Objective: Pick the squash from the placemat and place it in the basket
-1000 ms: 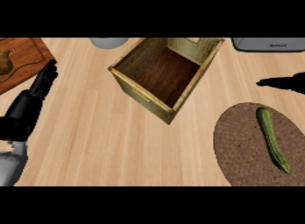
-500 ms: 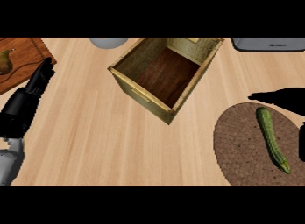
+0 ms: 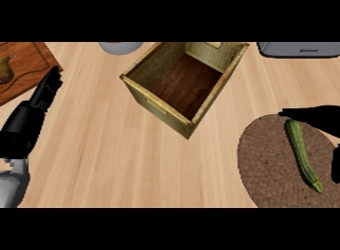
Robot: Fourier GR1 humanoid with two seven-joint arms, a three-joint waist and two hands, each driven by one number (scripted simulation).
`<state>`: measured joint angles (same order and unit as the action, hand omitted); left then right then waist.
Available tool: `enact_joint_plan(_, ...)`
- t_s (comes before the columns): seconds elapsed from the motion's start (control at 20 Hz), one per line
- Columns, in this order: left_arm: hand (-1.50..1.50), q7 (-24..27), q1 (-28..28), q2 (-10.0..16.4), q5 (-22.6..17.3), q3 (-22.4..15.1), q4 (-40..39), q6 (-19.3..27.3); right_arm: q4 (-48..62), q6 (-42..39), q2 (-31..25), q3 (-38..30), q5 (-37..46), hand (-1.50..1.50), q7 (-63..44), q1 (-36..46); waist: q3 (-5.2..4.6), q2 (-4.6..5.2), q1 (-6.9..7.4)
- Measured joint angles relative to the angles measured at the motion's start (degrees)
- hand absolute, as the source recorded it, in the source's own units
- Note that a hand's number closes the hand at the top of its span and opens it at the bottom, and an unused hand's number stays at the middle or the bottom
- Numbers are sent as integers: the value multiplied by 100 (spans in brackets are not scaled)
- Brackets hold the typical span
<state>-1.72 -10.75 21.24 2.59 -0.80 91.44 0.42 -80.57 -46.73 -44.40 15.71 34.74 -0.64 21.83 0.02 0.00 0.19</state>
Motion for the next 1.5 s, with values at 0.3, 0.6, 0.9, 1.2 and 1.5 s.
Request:
enact_joint_plan(0.3,0,98,5,-127,96,156,-114,-157,247,216,380,-141,525,-150,197,-39,-1,2,-3)
enact_joint_plan(0.6,0,219,33,-242,230,273,-199,-273,430,388,637,-269,929,-150,459,-235,-2,1,-6)
enact_joint_plan(0.9,0,231,-66,-277,305,433,-290,-426,408,440,730,-414,1263,-150,690,-484,-11,-6,-14)
enact_joint_plan(1.2,0,154,-130,-352,377,519,-228,-519,766,540,944,-506,1658,-150,795,-406,-30,-17,-3)
enact_joint_plan(1.5,0,184,-129,-404,445,610,-248,-582,985,689,1021,-601,1966,150,1012,-423,-49,-31,-1)
